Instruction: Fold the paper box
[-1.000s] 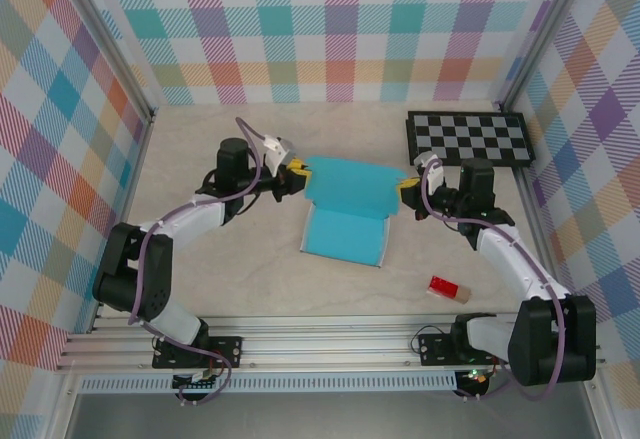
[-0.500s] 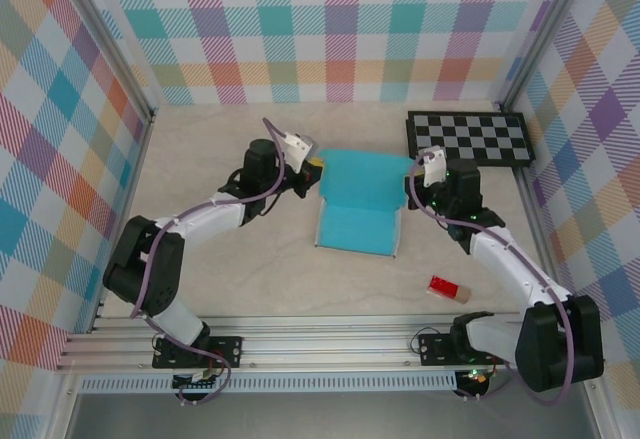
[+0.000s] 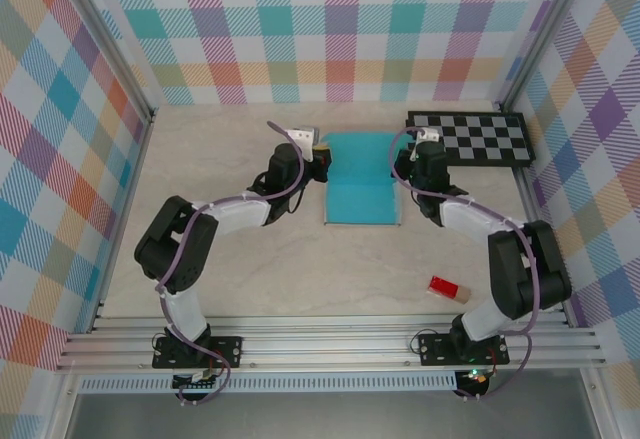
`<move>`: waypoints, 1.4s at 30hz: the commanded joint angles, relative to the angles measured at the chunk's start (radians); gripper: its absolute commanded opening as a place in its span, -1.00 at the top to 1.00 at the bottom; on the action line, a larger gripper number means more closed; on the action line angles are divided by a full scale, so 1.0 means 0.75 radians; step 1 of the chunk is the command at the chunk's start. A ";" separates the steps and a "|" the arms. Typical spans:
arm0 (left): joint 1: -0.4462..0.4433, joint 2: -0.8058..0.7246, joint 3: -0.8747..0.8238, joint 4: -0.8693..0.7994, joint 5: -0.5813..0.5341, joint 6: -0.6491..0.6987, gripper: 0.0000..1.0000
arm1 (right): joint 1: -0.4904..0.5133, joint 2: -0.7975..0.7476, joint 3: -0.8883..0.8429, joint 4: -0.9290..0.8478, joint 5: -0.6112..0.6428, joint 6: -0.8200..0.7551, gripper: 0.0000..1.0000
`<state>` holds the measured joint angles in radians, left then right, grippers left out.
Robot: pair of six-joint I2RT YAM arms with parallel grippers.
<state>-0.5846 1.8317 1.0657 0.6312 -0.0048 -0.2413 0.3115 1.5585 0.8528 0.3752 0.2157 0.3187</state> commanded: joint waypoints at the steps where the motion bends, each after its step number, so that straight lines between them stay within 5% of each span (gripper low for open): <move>1: -0.075 0.031 -0.067 0.267 -0.011 -0.122 1.00 | 0.070 0.013 -0.009 0.231 -0.080 0.087 1.00; 13: -0.246 -0.032 -0.368 0.435 -0.136 -0.125 1.00 | 0.144 -0.246 -0.472 0.296 -0.023 0.129 1.00; 27: -0.462 -0.196 -0.526 0.413 -0.221 -0.311 1.00 | 0.246 -0.618 -0.675 0.011 0.046 0.110 1.00; 36: -0.557 -0.166 -0.401 0.403 -0.257 -0.388 1.00 | 0.332 -0.703 -0.705 0.037 0.133 0.118 1.00; 42: -0.432 -0.103 -0.189 0.313 -0.144 -0.233 1.00 | 0.330 -0.505 -0.474 0.182 0.165 0.009 1.00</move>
<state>-0.9070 1.7206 0.8246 0.8459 -0.3656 -0.4549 0.4992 1.1168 0.3790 0.3786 0.5419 0.3733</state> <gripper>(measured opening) 0.063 0.041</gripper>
